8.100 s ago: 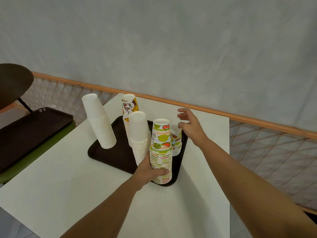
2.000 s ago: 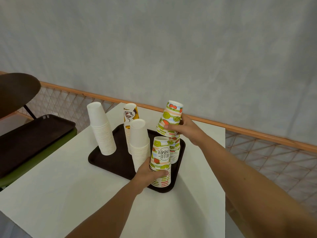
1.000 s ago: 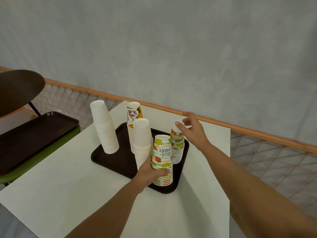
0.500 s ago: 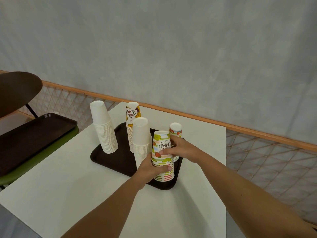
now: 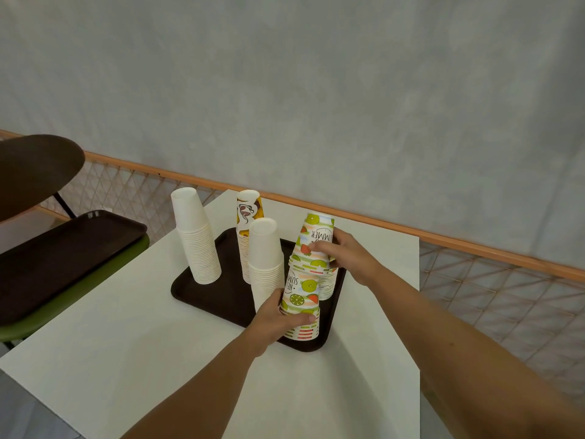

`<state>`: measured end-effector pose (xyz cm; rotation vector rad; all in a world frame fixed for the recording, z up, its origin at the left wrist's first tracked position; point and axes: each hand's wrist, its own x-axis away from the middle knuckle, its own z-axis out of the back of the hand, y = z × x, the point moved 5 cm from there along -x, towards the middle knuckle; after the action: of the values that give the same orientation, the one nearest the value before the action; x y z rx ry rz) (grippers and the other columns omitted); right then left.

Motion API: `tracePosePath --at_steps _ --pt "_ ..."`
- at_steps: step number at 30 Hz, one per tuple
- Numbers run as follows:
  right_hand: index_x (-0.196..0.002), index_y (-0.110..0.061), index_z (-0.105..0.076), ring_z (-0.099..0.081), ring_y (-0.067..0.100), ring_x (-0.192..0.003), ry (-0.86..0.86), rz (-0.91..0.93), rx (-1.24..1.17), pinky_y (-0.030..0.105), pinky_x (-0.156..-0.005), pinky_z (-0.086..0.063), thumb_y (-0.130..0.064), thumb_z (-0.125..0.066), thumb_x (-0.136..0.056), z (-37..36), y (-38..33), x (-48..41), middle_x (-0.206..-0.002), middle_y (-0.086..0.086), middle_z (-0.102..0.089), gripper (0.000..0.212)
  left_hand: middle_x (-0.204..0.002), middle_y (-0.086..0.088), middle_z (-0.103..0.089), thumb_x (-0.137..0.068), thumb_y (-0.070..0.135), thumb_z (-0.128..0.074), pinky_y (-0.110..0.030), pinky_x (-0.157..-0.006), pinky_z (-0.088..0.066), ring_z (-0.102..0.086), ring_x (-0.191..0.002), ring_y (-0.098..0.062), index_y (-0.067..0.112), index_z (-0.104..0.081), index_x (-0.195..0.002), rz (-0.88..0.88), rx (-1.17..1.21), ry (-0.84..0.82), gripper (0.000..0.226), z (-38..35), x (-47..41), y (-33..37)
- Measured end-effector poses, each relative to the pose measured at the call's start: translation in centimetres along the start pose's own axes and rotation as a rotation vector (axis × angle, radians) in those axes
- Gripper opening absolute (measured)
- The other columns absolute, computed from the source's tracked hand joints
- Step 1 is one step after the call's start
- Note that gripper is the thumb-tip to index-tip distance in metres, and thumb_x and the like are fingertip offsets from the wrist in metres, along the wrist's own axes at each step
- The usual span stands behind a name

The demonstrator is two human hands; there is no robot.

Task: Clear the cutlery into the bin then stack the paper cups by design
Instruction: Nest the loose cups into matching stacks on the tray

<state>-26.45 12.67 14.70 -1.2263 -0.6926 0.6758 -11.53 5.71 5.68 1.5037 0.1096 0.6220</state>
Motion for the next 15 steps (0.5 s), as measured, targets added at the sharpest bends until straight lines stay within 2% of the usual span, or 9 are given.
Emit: tracePosePath --at_steps 5,10,15 --pt "-0.114 -0.019 -0.059 -0.066 0.019 -0.101 0.073 0.012 -0.047 0.040 -0.089 -0.053 -0.025 -0.070 -0.080 1.6 -1.1 -1.1 -0.108 0.000 -0.069 0.036 -0.118 0.002 -0.062 -0.072 0.017 -0.079 -0.034 -0.098 -0.047 -0.059 -0.111 -0.016 0.024 -0.048 -0.123 0.003 0.023 0.006 0.059 0.2 0.0 -0.5" --pt "-0.119 -0.015 -0.055 -0.065 0.020 -0.099 0.203 0.036 -0.087 0.036 -0.080 -0.054 -0.024 -0.071 -0.079 3.4 -2.5 -2.3 -0.112 0.003 -0.066 0.045 -0.120 0.001 -0.063 -0.071 0.019 -0.080 -0.040 -0.102 -0.046 -0.059 -0.112 -0.017 0.023 -0.050 -0.125 0.021 0.022 0.030 0.062 0.6 -0.3 -1.3" --pt "-0.117 -0.013 -0.053 -0.062 0.017 -0.094 0.377 0.117 -0.014 0.026 -0.072 -0.052 -0.021 -0.078 -0.073 4.6 -2.9 -3.4 -0.108 0.000 -0.062 0.051 -0.120 0.002 -0.062 -0.072 0.019 -0.079 -0.038 -0.101 -0.046 -0.058 -0.113 -0.016 0.025 -0.050 -0.123 0.028 0.030 0.045 0.059 0.8 -0.5 -1.2"
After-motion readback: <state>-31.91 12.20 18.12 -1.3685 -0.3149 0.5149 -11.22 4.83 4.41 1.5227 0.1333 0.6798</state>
